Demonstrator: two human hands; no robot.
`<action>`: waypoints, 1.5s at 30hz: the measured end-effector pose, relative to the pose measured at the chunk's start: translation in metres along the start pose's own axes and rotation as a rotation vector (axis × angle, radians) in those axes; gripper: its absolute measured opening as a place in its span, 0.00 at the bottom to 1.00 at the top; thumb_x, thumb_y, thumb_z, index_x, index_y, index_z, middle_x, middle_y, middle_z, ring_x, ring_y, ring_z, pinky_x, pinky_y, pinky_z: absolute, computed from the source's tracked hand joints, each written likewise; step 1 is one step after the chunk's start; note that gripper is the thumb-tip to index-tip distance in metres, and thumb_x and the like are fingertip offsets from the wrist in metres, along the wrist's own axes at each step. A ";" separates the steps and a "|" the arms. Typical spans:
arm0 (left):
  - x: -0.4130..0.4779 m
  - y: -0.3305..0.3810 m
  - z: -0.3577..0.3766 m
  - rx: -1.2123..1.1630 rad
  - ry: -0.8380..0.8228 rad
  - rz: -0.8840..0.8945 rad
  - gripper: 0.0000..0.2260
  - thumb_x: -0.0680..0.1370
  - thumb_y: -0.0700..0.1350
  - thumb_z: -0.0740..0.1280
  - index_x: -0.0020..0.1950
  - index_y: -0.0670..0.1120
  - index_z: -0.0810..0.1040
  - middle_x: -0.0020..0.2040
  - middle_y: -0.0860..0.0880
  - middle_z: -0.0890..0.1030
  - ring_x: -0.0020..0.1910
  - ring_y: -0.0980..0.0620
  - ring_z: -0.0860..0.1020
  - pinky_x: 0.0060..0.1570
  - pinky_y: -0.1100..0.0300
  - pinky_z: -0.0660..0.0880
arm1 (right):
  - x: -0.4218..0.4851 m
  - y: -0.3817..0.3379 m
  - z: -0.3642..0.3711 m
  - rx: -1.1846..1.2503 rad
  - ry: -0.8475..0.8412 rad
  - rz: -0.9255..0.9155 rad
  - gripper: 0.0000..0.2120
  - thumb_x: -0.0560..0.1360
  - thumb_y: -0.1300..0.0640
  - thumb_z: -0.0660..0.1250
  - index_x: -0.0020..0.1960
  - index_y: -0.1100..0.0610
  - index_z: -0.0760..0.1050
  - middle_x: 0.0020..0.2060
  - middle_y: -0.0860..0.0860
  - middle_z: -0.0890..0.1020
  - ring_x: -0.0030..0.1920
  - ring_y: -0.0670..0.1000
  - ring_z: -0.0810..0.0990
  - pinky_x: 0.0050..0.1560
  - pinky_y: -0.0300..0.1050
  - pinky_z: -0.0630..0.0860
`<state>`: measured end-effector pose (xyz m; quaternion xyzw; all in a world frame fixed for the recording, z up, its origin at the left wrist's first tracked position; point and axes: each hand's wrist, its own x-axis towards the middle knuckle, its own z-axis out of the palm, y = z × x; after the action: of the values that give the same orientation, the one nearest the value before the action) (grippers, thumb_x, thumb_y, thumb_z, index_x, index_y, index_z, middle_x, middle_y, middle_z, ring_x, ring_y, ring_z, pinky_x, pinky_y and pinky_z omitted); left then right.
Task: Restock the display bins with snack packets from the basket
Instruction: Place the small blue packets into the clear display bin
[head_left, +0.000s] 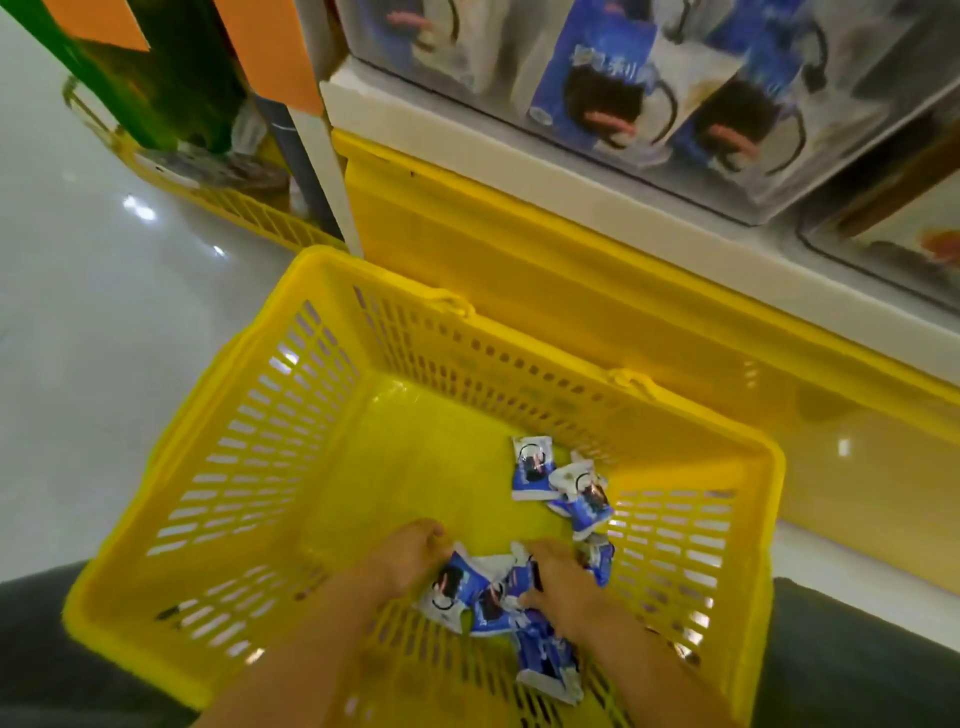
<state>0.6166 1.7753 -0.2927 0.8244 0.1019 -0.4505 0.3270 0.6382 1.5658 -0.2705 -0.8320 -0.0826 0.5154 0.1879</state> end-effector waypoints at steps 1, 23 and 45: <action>0.002 0.000 0.002 -0.009 -0.023 -0.008 0.18 0.81 0.48 0.59 0.69 0.41 0.67 0.68 0.43 0.71 0.66 0.48 0.70 0.60 0.61 0.65 | 0.003 0.001 -0.001 -0.012 0.004 0.005 0.32 0.76 0.54 0.67 0.74 0.57 0.56 0.71 0.55 0.62 0.70 0.54 0.62 0.68 0.44 0.61; -0.027 0.032 -0.002 -0.542 0.084 -0.067 0.13 0.76 0.38 0.66 0.60 0.38 0.74 0.54 0.41 0.80 0.47 0.51 0.76 0.44 0.61 0.73 | -0.019 -0.028 -0.046 0.289 0.343 -0.031 0.16 0.74 0.45 0.67 0.46 0.56 0.68 0.33 0.52 0.73 0.34 0.48 0.72 0.33 0.38 0.67; -0.167 0.170 -0.117 -1.086 0.484 0.503 0.15 0.74 0.48 0.69 0.60 0.50 0.74 0.52 0.48 0.83 0.48 0.48 0.82 0.45 0.53 0.80 | -0.197 -0.121 -0.189 0.971 0.348 -0.458 0.13 0.77 0.54 0.62 0.59 0.56 0.76 0.52 0.54 0.83 0.52 0.51 0.83 0.47 0.39 0.80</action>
<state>0.6791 1.7403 -0.0370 0.6184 0.1899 -0.0457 0.7612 0.7233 1.5682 0.0163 -0.6836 0.0180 0.2954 0.6671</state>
